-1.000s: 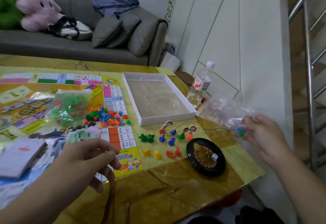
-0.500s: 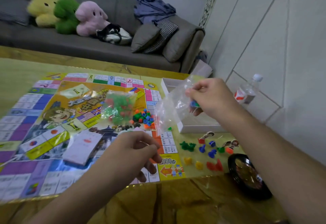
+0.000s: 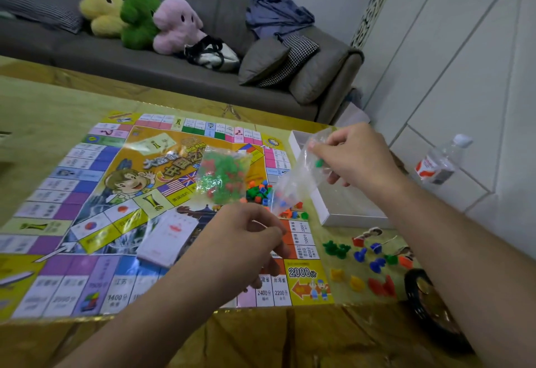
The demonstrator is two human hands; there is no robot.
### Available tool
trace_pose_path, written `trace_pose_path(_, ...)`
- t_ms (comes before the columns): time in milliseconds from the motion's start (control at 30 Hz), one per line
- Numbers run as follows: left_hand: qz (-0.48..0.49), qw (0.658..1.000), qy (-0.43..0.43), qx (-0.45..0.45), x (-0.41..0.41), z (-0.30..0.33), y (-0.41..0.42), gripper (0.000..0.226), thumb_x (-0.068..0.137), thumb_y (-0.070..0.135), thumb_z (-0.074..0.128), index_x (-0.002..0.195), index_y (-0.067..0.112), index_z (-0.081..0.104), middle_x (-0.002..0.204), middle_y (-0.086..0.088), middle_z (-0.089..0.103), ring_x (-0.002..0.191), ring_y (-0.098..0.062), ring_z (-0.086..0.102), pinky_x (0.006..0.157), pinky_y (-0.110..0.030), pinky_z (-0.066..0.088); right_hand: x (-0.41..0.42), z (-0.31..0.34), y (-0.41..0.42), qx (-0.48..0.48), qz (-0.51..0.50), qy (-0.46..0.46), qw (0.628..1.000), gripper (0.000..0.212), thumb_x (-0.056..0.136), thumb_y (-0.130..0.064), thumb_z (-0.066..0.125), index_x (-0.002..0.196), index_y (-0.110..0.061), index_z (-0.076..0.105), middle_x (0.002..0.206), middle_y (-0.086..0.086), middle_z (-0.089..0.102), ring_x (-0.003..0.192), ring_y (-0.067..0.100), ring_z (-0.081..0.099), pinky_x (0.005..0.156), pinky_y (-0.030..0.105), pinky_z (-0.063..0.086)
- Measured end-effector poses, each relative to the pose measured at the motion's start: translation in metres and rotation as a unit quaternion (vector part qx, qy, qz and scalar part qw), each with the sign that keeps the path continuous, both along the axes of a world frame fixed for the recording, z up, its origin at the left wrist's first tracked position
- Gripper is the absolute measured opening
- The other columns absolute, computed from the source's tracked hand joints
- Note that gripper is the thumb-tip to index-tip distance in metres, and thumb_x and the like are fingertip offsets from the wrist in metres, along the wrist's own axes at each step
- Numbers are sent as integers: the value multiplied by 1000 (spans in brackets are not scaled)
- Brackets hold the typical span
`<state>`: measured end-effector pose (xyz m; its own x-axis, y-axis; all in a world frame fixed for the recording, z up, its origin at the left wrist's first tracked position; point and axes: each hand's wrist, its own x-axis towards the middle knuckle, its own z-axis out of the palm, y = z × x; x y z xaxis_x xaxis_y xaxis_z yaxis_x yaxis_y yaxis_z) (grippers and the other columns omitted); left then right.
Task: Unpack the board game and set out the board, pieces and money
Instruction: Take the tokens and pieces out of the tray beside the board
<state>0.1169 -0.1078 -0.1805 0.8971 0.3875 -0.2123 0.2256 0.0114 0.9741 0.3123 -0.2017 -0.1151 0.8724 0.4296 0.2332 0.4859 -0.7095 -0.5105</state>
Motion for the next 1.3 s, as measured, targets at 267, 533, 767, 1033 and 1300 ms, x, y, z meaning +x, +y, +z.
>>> trace_pose_path(267, -2, 1000, 3, 9, 0, -1, -1, 16, 101, 7, 56, 94, 13, 69, 77, -6, 78, 61, -20, 71, 57, -34, 53, 3, 3, -6, 16, -19, 3, 1000, 23, 92, -28, 75, 76, -11, 75, 61, 4, 73, 55, 20, 74, 56, 35, 62)
trace_pose_path(533, 20, 1000, -4, 9, -1, -2, 3, 15, 101, 5, 55, 95, 8, 69, 74, -5, 77, 61, -23, 69, 53, -34, 52, 4, 4, -18, 26, 14, -11, 999, 19, 95, -23, 75, 78, -15, 74, 70, 4, 75, 55, 15, 73, 54, 34, 60)
trace_pose_path(767, 14, 1000, 3, 17, 0, -4, 0, 14, 101, 6, 57, 96, 9, 69, 75, -4, 77, 60, -21, 70, 54, -34, 52, 7, 1, -19, 34, 22, -18, 999, 20, 94, -29, 78, 79, -17, 74, 64, 2, 73, 55, 14, 71, 52, 30, 55)
trace_pose_path(1033, 11, 999, 8, 37, 5, -11, 2, 11, 101, 10, 58, 95, 13, 68, 75, -2, 77, 61, -20, 72, 53, -33, 53, 4, 6, -17, 56, 5, -47, 997, 41, 97, -47, 71, 69, -17, 71, 54, 4, 68, 45, 12, 63, 59, 33, 58)
trace_pose_path(1300, -13, 929, -13, 369, 63, -19, 12, 55, 90, 46, 74, 140, 35, 52, 124, 14, 68, 101, -11, 67, 85, -43, 61, 1, 1, -9, 62, 11, -46, 997, 39, 97, -46, 71, 70, -18, 72, 55, -3, 64, 41, 4, 60, 53, 24, 48)
